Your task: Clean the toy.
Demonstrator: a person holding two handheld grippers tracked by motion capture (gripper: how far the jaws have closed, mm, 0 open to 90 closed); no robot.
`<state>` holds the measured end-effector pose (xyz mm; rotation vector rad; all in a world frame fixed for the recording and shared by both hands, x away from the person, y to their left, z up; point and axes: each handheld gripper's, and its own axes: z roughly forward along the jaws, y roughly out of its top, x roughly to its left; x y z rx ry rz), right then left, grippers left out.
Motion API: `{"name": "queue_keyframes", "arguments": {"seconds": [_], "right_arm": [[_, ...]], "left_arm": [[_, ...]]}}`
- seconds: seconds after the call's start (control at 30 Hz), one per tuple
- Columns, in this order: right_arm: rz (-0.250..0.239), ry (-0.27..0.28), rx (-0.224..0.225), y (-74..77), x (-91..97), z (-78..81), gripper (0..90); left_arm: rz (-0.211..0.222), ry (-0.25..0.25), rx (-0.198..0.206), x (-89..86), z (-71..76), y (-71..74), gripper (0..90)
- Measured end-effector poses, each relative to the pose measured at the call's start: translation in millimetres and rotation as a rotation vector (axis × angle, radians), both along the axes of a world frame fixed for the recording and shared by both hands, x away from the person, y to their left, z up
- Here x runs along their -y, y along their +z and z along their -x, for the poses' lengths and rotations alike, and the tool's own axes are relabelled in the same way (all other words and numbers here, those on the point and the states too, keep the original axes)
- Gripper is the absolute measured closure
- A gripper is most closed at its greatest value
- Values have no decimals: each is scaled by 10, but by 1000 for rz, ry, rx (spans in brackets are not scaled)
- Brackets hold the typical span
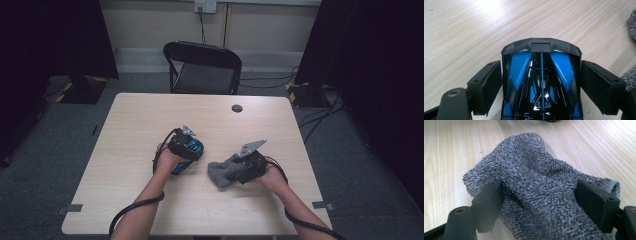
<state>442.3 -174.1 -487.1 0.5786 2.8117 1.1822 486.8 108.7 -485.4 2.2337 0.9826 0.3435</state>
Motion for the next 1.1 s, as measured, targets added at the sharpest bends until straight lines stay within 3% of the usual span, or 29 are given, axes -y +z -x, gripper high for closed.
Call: {"name": "queue_keyframes", "arguments": {"seconds": [0.37, 0.57, 1.1], "right_arm": [[-7, 1, -5, -13, 10, -12, 225], [-11, -1, -8, -19, 16, -13, 227], [-12, -13, -9, -33, 19, -5, 240]], "left_arm": [[-8, 0, -20, 30, -24, -81, 204], [-13, -2, -5, 23, -20, -93, 222], [-16, -33, -10, 99, -8, -135, 66]]}}
